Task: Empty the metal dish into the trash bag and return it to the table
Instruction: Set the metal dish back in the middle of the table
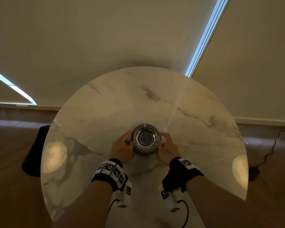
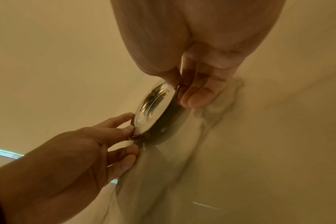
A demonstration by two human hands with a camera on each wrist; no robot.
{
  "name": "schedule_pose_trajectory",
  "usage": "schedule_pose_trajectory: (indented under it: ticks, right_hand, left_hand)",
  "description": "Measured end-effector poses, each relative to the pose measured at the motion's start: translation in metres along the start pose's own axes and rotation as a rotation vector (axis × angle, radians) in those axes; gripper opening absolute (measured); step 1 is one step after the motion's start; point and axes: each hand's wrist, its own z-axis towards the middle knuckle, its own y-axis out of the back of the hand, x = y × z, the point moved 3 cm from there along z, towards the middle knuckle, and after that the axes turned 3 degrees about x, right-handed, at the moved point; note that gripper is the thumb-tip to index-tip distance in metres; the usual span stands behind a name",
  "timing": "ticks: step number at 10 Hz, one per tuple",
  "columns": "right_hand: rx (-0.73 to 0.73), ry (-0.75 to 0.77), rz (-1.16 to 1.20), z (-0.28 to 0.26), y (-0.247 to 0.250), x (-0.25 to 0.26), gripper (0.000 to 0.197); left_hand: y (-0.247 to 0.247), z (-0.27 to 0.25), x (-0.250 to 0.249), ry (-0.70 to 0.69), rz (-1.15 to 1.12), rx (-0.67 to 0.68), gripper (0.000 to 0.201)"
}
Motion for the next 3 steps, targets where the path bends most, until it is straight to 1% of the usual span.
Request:
schedule_pose_trajectory:
  ticks: [1,2,3]
  right_hand:
    - [-0.012,0.000,0.000,-0.002,-0.001,0.002,0.043]
    - [-0.027,0.002,0.005,0.000,-0.003,-0.001,0.043]
    - [-0.057,0.005,0.013,-0.006,0.002,-0.008,0.045]
  left_hand:
    - [0.000,-0.005,-0.003,-0.012,-0.026,-0.007,0.051]
    - [0.000,-0.006,0.002,0.001,-0.107,-0.024,0.054]
    - [0.008,-0.014,0.012,0.021,-0.088,-0.093,0.051]
